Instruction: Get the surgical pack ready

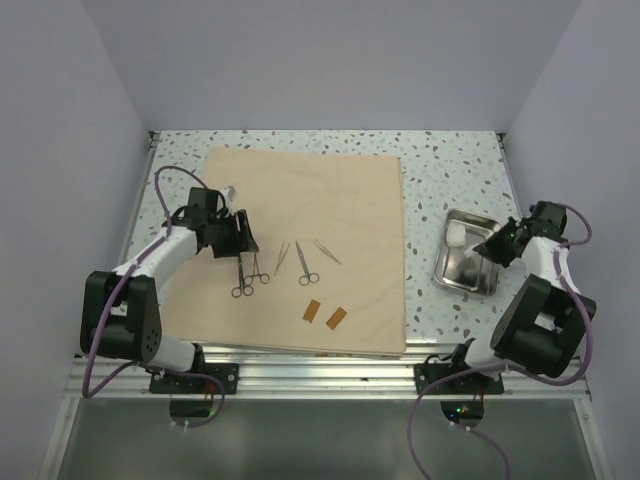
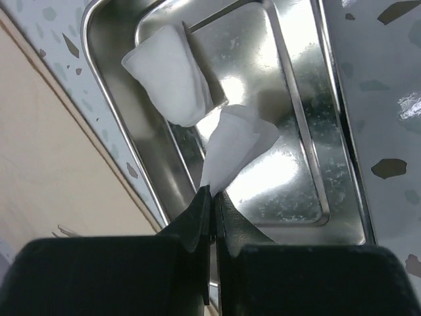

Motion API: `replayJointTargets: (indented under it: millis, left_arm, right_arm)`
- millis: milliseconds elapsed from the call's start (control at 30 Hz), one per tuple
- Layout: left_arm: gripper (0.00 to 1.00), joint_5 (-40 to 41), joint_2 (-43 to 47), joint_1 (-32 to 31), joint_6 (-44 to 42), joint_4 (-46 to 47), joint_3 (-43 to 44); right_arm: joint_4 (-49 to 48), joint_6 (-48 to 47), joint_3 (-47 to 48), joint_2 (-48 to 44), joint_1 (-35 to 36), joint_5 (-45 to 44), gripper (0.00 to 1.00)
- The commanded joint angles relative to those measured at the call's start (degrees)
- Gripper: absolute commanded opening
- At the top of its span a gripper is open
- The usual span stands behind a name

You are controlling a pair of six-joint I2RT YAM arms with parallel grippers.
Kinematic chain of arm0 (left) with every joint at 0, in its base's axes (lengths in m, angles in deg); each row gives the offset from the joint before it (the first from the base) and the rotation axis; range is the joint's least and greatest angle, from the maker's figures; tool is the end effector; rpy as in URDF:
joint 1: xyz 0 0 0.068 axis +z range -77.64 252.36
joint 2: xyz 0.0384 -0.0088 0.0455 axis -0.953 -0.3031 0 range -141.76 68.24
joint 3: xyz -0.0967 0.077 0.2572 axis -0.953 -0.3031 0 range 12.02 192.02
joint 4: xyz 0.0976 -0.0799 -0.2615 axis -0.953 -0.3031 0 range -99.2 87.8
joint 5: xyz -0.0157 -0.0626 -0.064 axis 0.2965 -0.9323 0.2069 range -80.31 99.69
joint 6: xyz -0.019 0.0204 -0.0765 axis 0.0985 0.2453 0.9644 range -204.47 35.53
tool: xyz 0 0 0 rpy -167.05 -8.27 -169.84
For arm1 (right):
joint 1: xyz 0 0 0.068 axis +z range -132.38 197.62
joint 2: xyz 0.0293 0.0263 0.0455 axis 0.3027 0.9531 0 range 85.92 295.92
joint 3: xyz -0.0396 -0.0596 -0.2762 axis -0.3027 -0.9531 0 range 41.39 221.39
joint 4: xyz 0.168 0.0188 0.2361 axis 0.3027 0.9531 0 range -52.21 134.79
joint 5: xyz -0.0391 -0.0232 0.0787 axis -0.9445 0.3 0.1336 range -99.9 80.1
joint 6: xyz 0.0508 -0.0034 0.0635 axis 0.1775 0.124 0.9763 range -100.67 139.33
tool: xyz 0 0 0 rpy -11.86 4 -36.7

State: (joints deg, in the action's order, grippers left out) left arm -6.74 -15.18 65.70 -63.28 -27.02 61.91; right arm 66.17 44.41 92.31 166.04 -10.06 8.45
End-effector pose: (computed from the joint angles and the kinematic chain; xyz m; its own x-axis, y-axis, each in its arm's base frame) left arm 0.3210 -0.0576 0.1657 -0.8818 -0.2462 -0.4023 -0.0646 0.9079 -0.4141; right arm 0.2918 -0.1280 0.1852 -0.5536 0.7447 -0.3729 0.5808 0.6661 0.4680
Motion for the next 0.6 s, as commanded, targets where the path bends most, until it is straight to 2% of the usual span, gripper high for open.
replayJointTargets:
  millis: [0,133,333,567]
  left_arm:
    - [0.62,-0.5,2.6,-0.4,-2.2,1.3,0.7]
    - [0.63,-0.3,2.9,-0.4,-2.5,1.0,0.7]
    - [0.63,-0.6,2.6,-0.4,-2.4,0.9,0.5]
    - [0.63,0.2,1.9,-0.3,-2.1,0.4,0.0]
  right_arm:
    - [-7.5,-1.4,-2.3,3.0,-3.2,6.7,0.00]
    - [-11.6,-2.7,-2.0,8.3,-4.5,12.7,0.00]
    - [-15.5,-2.7,-1.9,12.6,-4.7,14.3,0.00]
    - [-12.0,-5.5,-1.1,16.7,-5.6,9.6,0.00]
